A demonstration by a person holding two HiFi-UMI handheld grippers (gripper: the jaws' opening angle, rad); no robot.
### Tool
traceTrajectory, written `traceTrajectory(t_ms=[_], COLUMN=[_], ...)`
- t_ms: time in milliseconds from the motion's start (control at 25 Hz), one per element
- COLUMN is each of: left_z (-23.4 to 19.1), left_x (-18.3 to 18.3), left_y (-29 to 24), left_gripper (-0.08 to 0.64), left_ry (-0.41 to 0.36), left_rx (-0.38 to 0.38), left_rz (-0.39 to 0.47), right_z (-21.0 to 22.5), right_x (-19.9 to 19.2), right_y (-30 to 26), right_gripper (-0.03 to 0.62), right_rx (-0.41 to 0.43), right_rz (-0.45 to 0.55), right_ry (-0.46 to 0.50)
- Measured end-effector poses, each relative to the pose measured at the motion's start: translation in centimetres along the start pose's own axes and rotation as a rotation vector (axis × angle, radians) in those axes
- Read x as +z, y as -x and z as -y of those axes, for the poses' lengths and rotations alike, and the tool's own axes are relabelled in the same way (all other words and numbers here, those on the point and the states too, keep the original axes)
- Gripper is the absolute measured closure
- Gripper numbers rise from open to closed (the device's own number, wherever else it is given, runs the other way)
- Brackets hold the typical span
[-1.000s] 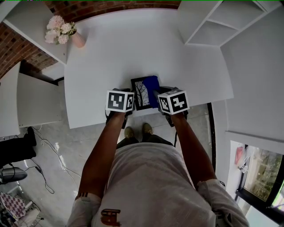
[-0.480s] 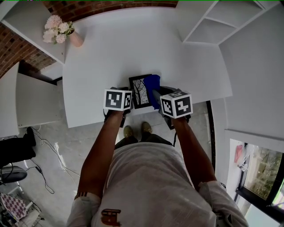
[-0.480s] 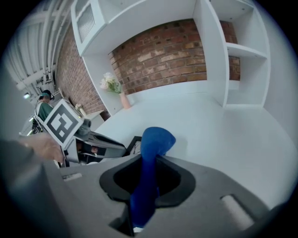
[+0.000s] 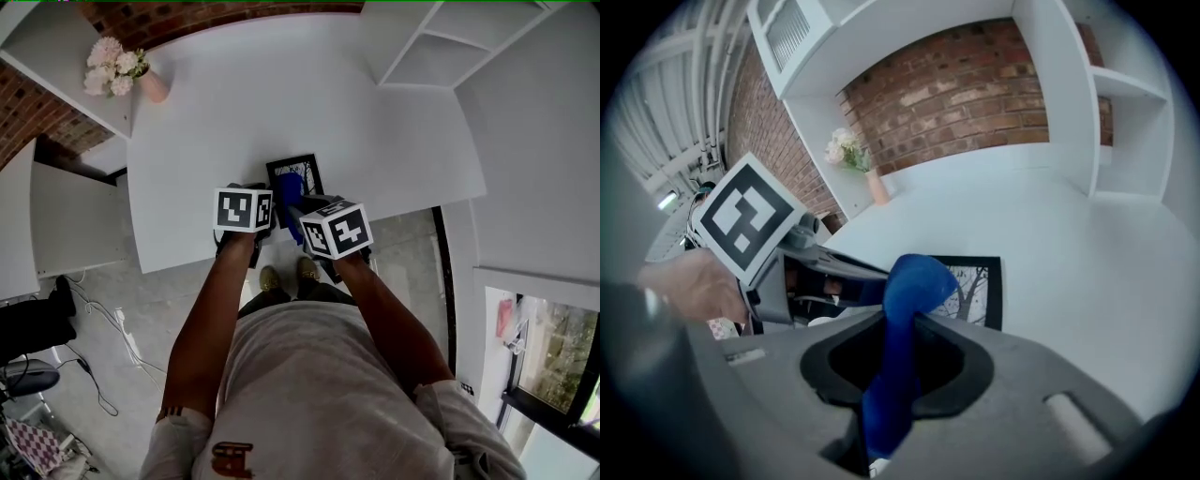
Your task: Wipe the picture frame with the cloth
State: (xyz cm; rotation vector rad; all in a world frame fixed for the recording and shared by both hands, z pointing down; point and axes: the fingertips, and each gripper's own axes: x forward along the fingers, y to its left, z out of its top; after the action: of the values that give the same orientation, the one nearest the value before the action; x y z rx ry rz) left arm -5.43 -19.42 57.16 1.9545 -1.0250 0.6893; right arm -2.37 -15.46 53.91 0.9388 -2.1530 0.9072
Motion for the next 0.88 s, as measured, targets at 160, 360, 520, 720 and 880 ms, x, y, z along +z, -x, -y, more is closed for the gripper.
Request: traceTrajectory(t_ms=[160,360,520,720,880], left_z=[0.0,0.1,0.1,0.1,-0.1], left_x=[0.0,0.0,0.0,0.0,0.1], left_y=[-0.1,-0.1,-0.1,-0.1,-0.1], left_gripper=[0.472,0.472,0.472,0.471,0.471], left_ry=[0.000,-0.008,-0.020,-0.022,-0.014], left_rx=[-0.003,-0.004,-0.005,-0.006,-0.007], left_rz=[-0.004,-0.004,-0.008,-0.009,-0.008], right_z=[0.4,1.3,2.4,4.5,5.9], right_x=[-0.8,-1.1,-1.2,-1.5,-1.5], right_y=[-0.7,-0.6,-0.1,1.1,1.9], right_gripper=[0.518,0.519,0.518,0.518,0.518], right_rx=[-0.013,-0.038,-0.068,-0.103,-0.118], right_rz=[-0.023,-0.031,-0.036,-0.036,-0.027], right_ry=[0.004,0.014,0.033,0.023,0.006])
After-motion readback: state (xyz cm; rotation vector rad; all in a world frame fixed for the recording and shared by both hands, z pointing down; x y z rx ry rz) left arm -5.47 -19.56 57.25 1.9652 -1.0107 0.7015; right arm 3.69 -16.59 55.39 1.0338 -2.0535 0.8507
